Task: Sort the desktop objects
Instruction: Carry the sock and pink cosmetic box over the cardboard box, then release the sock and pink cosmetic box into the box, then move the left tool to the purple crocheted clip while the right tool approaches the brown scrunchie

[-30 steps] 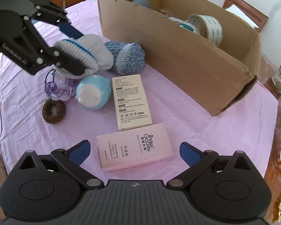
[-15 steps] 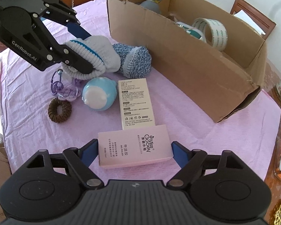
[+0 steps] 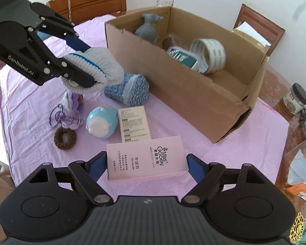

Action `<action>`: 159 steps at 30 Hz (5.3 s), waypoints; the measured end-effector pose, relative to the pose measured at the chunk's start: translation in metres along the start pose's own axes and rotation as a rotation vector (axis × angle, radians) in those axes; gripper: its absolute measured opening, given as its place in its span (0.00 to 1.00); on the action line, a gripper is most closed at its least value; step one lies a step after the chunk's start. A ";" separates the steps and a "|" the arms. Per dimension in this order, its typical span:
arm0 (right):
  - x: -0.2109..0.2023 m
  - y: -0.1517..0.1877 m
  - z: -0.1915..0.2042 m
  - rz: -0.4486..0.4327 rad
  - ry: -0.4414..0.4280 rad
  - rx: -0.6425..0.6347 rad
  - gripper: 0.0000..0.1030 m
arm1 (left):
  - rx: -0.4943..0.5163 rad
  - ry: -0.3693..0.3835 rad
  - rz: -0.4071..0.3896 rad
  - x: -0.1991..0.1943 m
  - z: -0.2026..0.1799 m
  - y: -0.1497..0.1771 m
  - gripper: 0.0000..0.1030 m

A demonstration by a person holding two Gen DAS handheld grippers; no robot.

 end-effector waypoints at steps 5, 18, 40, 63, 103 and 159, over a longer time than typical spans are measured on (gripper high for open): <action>-0.011 -0.010 -0.001 -0.034 0.013 0.008 0.84 | 0.005 -0.003 -0.035 -0.010 -0.001 -0.012 0.53; -0.042 -0.049 -0.002 -0.141 0.060 -0.015 0.84 | 0.023 -0.032 -0.123 -0.028 0.008 -0.054 0.53; -0.035 -0.117 -0.039 -0.193 0.103 -0.006 0.84 | -0.008 -0.057 -0.139 -0.003 0.059 -0.101 0.53; 0.009 -0.161 -0.079 -0.194 0.168 0.065 0.95 | -0.062 -0.060 -0.087 0.048 0.116 -0.118 0.53; 0.002 -0.123 -0.054 -0.134 0.131 0.161 1.00 | -0.132 -0.121 -0.038 0.031 0.116 -0.100 0.94; 0.014 0.031 0.070 -0.083 0.011 0.327 1.00 | -0.075 -0.105 0.009 0.004 -0.013 0.079 0.84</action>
Point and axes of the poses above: each gripper's, at about its wrist camera, not at the fingertips, and x roughly the way its jaws point, z to its left, y to its underside, the point moved 6 cm from there along x, roughly the way its jaws point, and after that the axes turned 13 degrees about x, right-handed, at the moved point
